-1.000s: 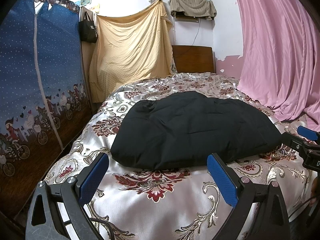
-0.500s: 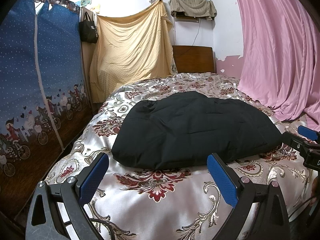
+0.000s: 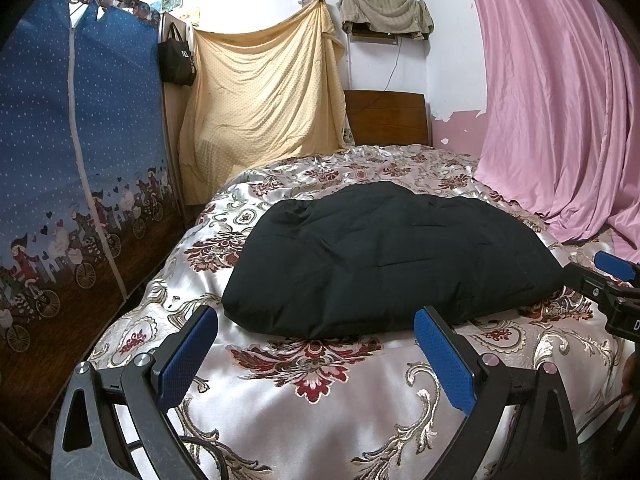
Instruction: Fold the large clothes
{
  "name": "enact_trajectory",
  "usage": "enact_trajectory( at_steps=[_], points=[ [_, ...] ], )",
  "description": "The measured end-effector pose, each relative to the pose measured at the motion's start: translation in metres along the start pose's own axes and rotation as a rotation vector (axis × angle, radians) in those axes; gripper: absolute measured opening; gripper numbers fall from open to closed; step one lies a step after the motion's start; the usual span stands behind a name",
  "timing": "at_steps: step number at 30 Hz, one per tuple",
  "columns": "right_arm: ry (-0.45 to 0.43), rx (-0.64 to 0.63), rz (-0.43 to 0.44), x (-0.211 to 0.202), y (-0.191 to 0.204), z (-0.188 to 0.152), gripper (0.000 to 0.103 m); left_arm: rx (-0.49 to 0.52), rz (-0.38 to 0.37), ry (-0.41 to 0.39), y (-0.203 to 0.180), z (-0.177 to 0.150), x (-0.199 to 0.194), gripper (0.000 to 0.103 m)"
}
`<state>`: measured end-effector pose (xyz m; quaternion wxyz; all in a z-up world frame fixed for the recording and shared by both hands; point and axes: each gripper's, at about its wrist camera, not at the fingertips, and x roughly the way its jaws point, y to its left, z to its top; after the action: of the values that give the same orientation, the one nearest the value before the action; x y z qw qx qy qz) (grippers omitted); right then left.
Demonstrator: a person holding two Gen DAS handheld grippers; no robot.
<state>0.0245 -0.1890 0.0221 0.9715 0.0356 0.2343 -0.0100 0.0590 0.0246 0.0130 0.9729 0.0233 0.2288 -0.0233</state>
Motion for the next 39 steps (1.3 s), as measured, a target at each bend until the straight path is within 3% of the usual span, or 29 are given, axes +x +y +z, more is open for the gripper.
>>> enact_trajectory(
  at_steps=[14, 19, 39],
  points=[
    [0.002, 0.002, 0.000, 0.0002, 0.0002, 0.0000, 0.095, -0.015, -0.005, 0.019, 0.0012, 0.0003, 0.0004, 0.099],
    [0.001, 0.002, 0.000, 0.0000, 0.0001, 0.0000, 0.095, -0.052, 0.041, 0.050, 0.0033, -0.0010, 0.0001, 0.099],
    [0.006, 0.000, 0.006, -0.0003, 0.0043, -0.0029, 0.095, -0.038, 0.063, 0.048, 0.0036, -0.0013, -0.0010, 0.099]
  ],
)
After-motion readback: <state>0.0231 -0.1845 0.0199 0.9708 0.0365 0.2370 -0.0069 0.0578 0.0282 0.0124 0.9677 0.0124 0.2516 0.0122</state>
